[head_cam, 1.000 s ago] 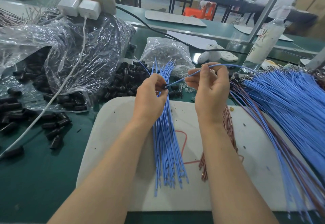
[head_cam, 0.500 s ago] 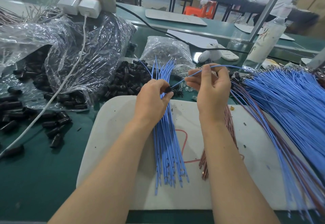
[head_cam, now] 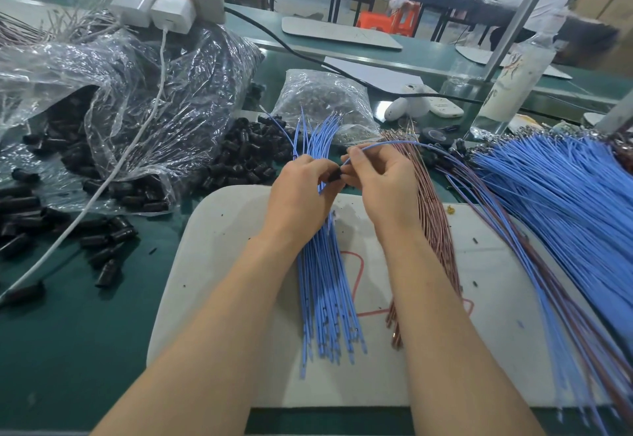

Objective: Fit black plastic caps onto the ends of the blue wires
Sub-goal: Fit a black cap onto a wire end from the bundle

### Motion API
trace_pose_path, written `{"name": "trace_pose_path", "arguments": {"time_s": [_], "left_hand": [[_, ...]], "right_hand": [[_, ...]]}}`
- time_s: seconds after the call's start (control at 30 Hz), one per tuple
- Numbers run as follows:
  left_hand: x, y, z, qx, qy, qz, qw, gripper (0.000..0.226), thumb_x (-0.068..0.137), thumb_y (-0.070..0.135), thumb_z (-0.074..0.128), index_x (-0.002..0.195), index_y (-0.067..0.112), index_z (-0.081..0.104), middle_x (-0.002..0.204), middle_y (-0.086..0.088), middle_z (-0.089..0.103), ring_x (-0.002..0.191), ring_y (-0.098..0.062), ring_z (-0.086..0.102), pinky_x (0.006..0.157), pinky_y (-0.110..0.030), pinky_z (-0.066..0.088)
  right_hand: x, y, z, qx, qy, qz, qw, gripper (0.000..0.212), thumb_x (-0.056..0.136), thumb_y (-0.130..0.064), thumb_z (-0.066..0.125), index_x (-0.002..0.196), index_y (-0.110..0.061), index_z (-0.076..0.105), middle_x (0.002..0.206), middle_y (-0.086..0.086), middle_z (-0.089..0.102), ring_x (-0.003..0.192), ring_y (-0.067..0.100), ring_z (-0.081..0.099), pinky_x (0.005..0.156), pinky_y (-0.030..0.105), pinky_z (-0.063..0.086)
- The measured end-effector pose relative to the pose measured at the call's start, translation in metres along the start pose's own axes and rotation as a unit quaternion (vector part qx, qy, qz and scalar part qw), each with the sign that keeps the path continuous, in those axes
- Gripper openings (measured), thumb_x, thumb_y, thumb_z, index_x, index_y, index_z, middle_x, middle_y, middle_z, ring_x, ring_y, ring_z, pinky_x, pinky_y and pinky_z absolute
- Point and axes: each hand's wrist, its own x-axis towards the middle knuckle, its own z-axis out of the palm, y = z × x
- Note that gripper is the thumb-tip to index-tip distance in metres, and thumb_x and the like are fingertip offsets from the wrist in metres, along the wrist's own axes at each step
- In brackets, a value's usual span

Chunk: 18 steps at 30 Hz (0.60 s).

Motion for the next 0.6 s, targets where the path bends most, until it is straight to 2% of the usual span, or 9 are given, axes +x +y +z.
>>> {"name": "trace_pose_path", "arguments": {"time_s": [0.07, 0.13, 0.17, 0.23, 0.33, 0.43, 0.5, 0.53, 0.6], "left_hand": [[0.0, 0.002, 0.0, -0.018, 0.011, 0.01, 1.0, 0.016, 0.087, 0.02, 0.066, 0.101, 0.012, 0.071, 0.09, -0.007, 0.063, 0.087, -0.022, 0.056, 0.08, -0.036, 0.046], [0.001, 0.004, 0.0, -0.04, 0.027, 0.013, 0.999, 0.015, 0.087, 0.019, 0.066, 0.099, 0.011, 0.072, 0.088, -0.008, 0.064, 0.085, -0.022, 0.057, 0.079, -0.034, 0.045], [0.001, 0.005, -0.001, -0.051, 0.036, 0.009, 0.998, 0.015, 0.087, 0.018, 0.067, 0.098, 0.01, 0.072, 0.087, -0.008, 0.064, 0.083, -0.021, 0.058, 0.079, -0.032, 0.045], [0.001, 0.005, -0.001, -0.067, 0.056, 0.001, 0.996, 0.014, 0.086, 0.017, 0.067, 0.097, 0.009, 0.072, 0.086, -0.007, 0.064, 0.081, -0.02, 0.059, 0.078, -0.029, 0.045], [0.001, 0.007, -0.001, -0.074, 0.071, 0.02, 0.995, 0.015, 0.087, 0.017, 0.067, 0.098, 0.009, 0.072, 0.085, -0.005, 0.063, 0.081, -0.018, 0.056, 0.077, -0.028, 0.045], [-0.002, 0.013, -0.002, -0.084, 0.082, 0.06, 0.991, 0.016, 0.087, 0.016, 0.064, 0.1, 0.01, 0.071, 0.086, 0.0, 0.061, 0.08, -0.013, 0.056, 0.075, -0.02, 0.044], [-0.002, 0.015, -0.001, -0.117, 0.095, 0.048, 0.987, 0.017, 0.087, 0.02, 0.06, 0.097, 0.012, 0.071, 0.083, 0.002, 0.062, 0.075, -0.009, 0.056, 0.07, -0.016, 0.043], [0.0, 0.015, -0.002, -0.166, 0.096, 0.012, 0.981, 0.016, 0.088, 0.021, 0.059, 0.095, 0.013, 0.071, 0.081, 0.001, 0.064, 0.07, -0.008, 0.057, 0.067, -0.018, 0.045], [0.005, 0.015, -0.006, -0.319, 0.084, -0.086, 0.94, 0.013, 0.091, 0.021, 0.061, 0.09, 0.012, 0.07, 0.071, -0.002, 0.066, 0.06, -0.012, 0.058, 0.057, -0.026, 0.048]], "right_hand": [[0.001, 0.001, 0.0, -0.051, -0.007, -0.016, 0.999, 0.02, 0.09, -0.012, 0.062, 0.073, -0.022, 0.062, 0.072, 0.002, 0.067, 0.07, 0.015, 0.066, 0.073, 0.037, 0.057], [0.0, -0.001, -0.001, -0.065, -0.019, -0.016, 0.998, 0.019, 0.089, -0.013, 0.063, 0.074, -0.026, 0.064, 0.076, 0.001, 0.067, 0.077, 0.019, 0.066, 0.081, 0.044, 0.056], [-0.001, -0.002, -0.001, -0.042, -0.02, -0.01, 0.999, 0.018, 0.089, -0.014, 0.063, 0.078, -0.027, 0.066, 0.078, 0.0, 0.067, 0.079, 0.018, 0.065, 0.081, 0.043, 0.056], [-0.002, -0.006, 0.001, 0.048, -0.02, 0.017, 0.999, 0.015, 0.094, -0.021, 0.057, 0.089, -0.031, 0.067, 0.086, -0.003, 0.067, 0.077, 0.01, 0.063, 0.078, 0.032, 0.056], [-0.003, -0.01, 0.001, 0.126, -0.047, 0.044, 0.99, 0.026, 0.101, -0.031, 0.042, 0.099, -0.033, 0.068, 0.102, -0.002, 0.069, 0.087, 0.01, 0.065, 0.077, 0.023, 0.053], [-0.006, -0.014, 0.005, 0.067, -0.103, 0.042, 0.992, 0.028, 0.103, -0.029, 0.038, 0.108, -0.029, 0.065, 0.101, -0.002, 0.069, 0.096, 0.011, 0.065, 0.081, 0.026, 0.052], [-0.009, -0.015, 0.009, 0.016, -0.129, 0.028, 0.991, 0.027, 0.103, -0.03, 0.037, 0.121, -0.031, 0.058, 0.114, 0.0, 0.066, 0.106, 0.012, 0.062, 0.092, 0.034, 0.052], [-0.012, -0.017, 0.01, -0.017, -0.132, 0.018, 0.991, 0.029, 0.102, -0.031, 0.038, 0.128, -0.029, 0.052, 0.113, -0.002, 0.065, 0.104, 0.011, 0.062, 0.09, 0.033, 0.052], [-0.016, -0.023, 0.011, -0.047, -0.134, -0.004, 0.99, 0.032, 0.101, -0.025, 0.044, 0.133, -0.021, 0.044, 0.08, -0.01, 0.064, 0.072, 0.011, 0.06, 0.067, 0.029, 0.052]]}}
